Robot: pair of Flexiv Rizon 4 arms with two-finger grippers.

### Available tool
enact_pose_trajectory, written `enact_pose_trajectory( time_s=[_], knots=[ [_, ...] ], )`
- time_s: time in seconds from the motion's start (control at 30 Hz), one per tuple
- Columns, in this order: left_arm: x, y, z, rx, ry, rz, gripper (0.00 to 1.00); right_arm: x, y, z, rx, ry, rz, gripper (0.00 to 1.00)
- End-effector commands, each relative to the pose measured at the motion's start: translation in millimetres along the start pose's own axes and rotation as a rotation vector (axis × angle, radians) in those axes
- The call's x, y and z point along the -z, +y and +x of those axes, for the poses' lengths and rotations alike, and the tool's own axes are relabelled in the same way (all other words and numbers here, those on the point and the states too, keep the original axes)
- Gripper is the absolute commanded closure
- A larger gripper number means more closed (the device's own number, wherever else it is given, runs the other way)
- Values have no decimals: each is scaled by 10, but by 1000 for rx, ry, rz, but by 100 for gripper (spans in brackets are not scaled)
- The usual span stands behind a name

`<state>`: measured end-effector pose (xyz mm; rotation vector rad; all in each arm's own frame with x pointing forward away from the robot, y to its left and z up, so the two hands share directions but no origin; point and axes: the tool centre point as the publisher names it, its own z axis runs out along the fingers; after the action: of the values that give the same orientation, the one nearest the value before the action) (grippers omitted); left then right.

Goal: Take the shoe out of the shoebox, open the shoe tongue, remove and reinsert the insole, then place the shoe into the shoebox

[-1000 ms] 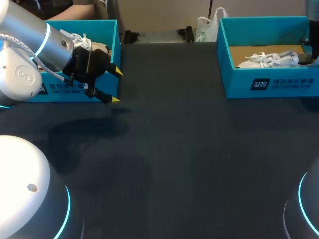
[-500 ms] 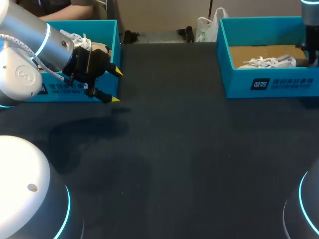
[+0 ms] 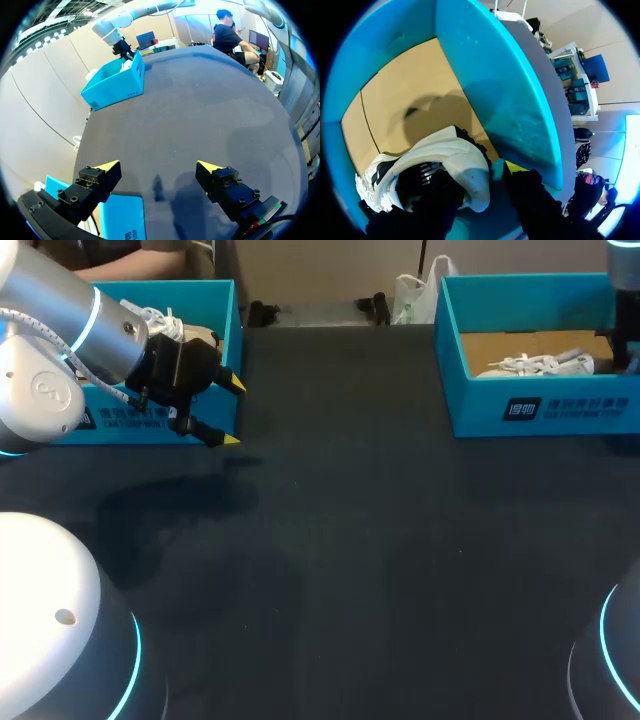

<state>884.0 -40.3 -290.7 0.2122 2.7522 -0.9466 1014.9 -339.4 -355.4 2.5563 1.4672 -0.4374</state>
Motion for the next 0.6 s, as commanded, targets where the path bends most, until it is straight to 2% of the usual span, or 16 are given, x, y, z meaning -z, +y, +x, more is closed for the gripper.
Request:
enact_pose_trajectory(
  time_s=[0.03, 0.37, 0.57, 0.6],
  knots=[
    [-4, -5, -6, 0, 1, -3, 0, 89, -11, -35, -1, -2, 1, 53],
    [-4, -5, -6, 0, 1, -3, 0, 374, -96, -93, 38, 22, -32, 51],
    [-4, -5, -6, 0, 1, -3, 0, 631, -185, -133, 120, 71, -99, 46],
    [-4, -5, -6, 0, 1, -3, 0, 675, -203, -147, 139, 82, -112, 43]
  ],
)
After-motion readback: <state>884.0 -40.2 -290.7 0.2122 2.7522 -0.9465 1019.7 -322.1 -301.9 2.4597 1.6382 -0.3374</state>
